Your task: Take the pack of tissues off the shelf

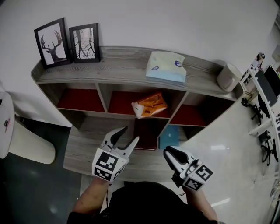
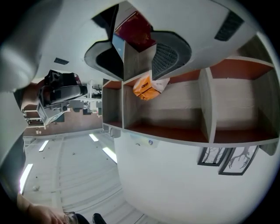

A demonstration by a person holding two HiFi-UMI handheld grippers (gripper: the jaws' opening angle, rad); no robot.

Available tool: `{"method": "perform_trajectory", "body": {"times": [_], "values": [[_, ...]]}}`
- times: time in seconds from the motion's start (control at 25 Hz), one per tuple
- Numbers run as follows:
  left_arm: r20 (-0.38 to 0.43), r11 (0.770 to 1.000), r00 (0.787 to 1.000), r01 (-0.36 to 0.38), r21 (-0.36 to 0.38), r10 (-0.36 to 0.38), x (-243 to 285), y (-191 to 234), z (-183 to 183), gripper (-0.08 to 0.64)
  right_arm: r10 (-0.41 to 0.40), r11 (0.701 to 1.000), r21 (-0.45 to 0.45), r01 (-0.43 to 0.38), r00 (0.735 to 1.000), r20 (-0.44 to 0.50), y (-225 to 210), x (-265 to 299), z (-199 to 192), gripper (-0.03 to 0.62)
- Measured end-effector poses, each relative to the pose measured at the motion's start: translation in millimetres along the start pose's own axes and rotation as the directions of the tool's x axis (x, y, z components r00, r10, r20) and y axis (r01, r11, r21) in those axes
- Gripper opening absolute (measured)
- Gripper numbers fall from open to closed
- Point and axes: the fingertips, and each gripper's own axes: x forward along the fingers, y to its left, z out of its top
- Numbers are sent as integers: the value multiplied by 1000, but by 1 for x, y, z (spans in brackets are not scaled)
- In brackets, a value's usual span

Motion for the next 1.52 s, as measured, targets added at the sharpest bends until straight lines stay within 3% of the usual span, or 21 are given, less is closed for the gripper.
{"method": "perform_trajectory", "body": {"times": [0.24,0.48,0.72,0.96,1.04,1.16,1.52], "values": [[-86,995,996,-24,93,32,46,15,-6,246,-9,1000,5,9,1000,5,-18,-4,4,20],[-156,992,987,-22,122,41,82,20,-18,276,-8,1000,22,8,1000,0,-32,-3,5,20],[-232,981,968,-51,189,95,103,26,-27,284,-22,999,38,22,1000,-2,-46,-8,3,20],[-255,969,955,-94,230,154,115,35,-31,282,-30,998,59,30,1000,7,-55,-16,2,21],[-259,961,950,-106,255,174,116,37,-31,265,-30,997,65,30,999,9,-57,-19,1,20],[-260,948,945,-117,295,197,117,38,-30,168,-29,997,71,28,999,15,-59,-23,1,20],[-267,938,939,-123,324,215,110,26,-31,118,-10,997,77,9,1000,23,-63,-38,0,20]]}}
